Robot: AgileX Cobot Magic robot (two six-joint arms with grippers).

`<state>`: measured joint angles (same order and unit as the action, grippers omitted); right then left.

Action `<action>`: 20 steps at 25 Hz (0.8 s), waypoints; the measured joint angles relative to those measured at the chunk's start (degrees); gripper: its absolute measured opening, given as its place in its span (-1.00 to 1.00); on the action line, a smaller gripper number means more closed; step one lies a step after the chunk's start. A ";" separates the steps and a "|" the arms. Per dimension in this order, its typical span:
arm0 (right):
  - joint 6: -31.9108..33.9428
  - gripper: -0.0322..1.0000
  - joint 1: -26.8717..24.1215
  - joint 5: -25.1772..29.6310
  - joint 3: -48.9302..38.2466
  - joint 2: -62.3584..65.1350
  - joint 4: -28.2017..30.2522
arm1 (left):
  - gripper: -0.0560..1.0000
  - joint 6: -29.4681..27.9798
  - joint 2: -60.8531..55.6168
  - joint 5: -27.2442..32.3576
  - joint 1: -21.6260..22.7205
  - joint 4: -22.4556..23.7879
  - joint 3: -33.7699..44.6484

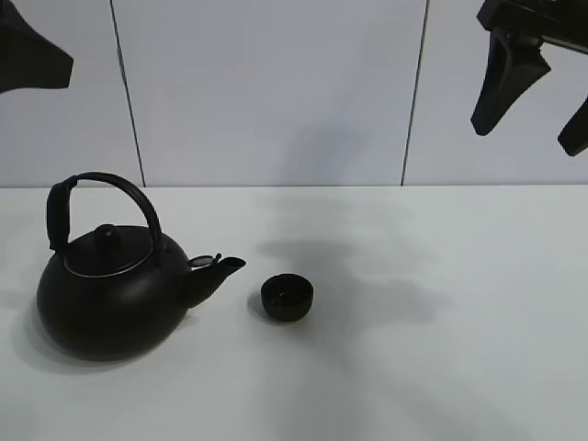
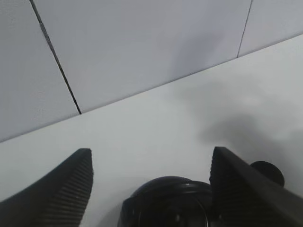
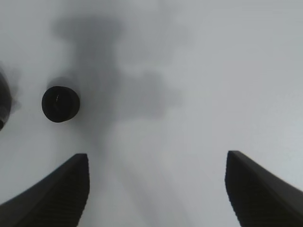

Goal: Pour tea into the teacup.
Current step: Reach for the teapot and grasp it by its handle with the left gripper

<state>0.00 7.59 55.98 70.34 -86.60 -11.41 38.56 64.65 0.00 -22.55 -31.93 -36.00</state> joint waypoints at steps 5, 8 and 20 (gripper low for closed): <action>-0.59 0.12 0.00 -0.05 0.00 0.00 0.05 | 0.04 -6.34 -0.08 -2.38 -0.61 -0.19 1.51; -0.71 0.12 0.00 -0.25 0.00 0.00 0.05 | 0.04 -8.89 -0.08 -6.20 -1.46 -0.19 2.06; -1.25 0.12 0.00 -0.27 0.00 0.00 0.05 | 0.03 -38.56 -0.08 -41.29 -5.52 22.18 19.50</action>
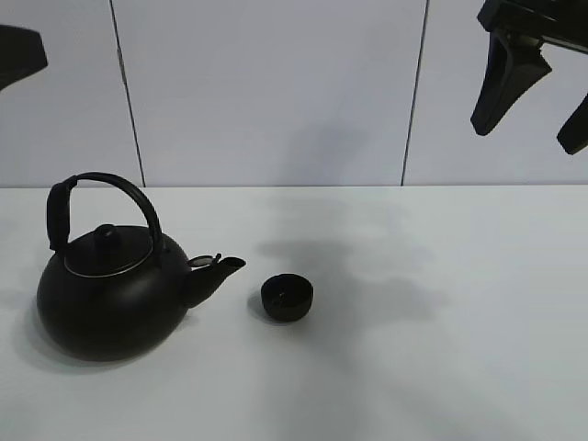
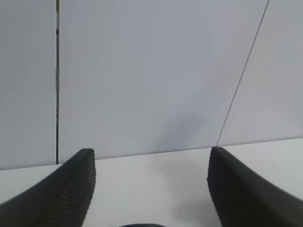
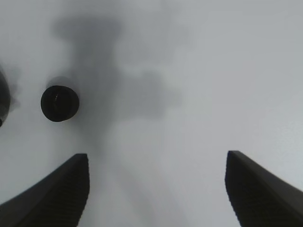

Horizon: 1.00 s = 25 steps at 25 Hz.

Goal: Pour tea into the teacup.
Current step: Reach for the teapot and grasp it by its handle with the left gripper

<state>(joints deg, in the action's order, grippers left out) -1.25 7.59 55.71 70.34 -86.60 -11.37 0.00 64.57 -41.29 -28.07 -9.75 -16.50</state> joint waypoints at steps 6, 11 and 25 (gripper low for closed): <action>-0.07 0.12 0.00 -0.05 0.00 0.00 0.00 | 0.01 -3.82 0.79 -1.08 5.34 8.70 4.33; -0.07 0.12 0.00 -0.05 0.00 0.00 0.00 | 0.01 -4.57 6.52 -3.04 8.84 16.45 4.40; -0.07 0.12 0.00 0.01 0.00 0.00 0.00 | 0.01 0.00 26.93 -21.06 11.55 18.60 4.35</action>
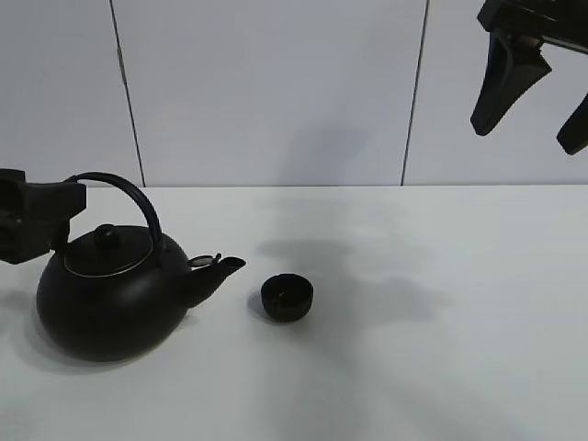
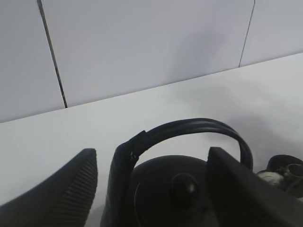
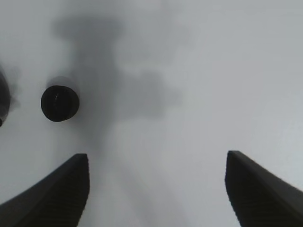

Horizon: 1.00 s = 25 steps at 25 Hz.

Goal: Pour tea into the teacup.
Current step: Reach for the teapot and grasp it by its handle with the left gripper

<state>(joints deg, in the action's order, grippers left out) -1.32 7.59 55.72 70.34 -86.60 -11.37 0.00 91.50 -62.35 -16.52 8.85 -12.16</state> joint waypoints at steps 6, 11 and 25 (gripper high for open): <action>0.00 0.12 0.00 0.00 0.00 0.00 -0.35 | 0.01 1.24 6.95 -2.55 1.49 -2.73 0.00; 0.00 0.12 0.00 0.00 0.00 0.00 -0.42 | 0.01 1.44 9.32 -2.55 4.77 -1.36 -0.70; 0.00 0.12 0.00 -0.28 0.00 0.00 -0.64 | 0.01 0.50 10.46 -3.18 6.63 3.77 -3.35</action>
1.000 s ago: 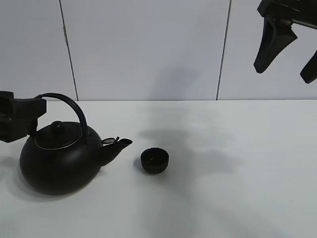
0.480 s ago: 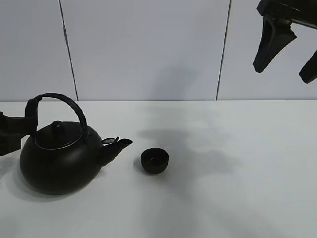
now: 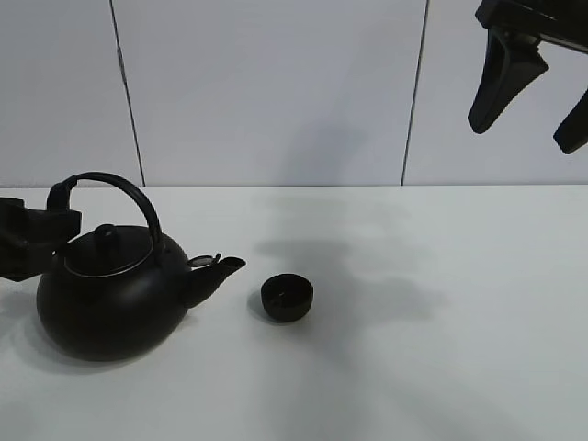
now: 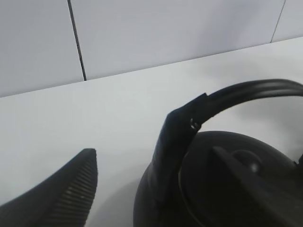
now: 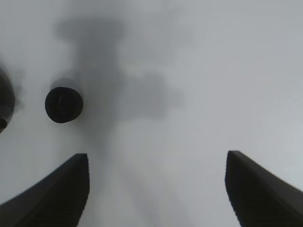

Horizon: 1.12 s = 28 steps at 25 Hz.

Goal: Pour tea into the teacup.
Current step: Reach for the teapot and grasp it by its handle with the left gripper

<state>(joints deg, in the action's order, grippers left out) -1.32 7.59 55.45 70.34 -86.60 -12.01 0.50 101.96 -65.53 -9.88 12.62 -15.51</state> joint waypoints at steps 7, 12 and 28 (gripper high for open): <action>0.00 0.12 0.00 -0.13 0.00 0.00 -0.04 | 0.01 -2.10 3.62 -0.11 0.00 0.05 -1.43; 0.00 0.12 0.00 -0.49 0.00 0.00 -0.22 | 0.01 -2.70 3.93 -0.22 0.00 0.05 -3.37; 0.00 0.12 0.00 -1.27 0.00 0.00 -0.22 | -0.66 -2.56 3.98 -0.19 0.11 0.80 -4.35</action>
<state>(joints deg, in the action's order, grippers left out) -1.32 7.59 54.17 70.34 -86.60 -12.23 -2.06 105.94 -65.72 -9.77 13.42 -19.86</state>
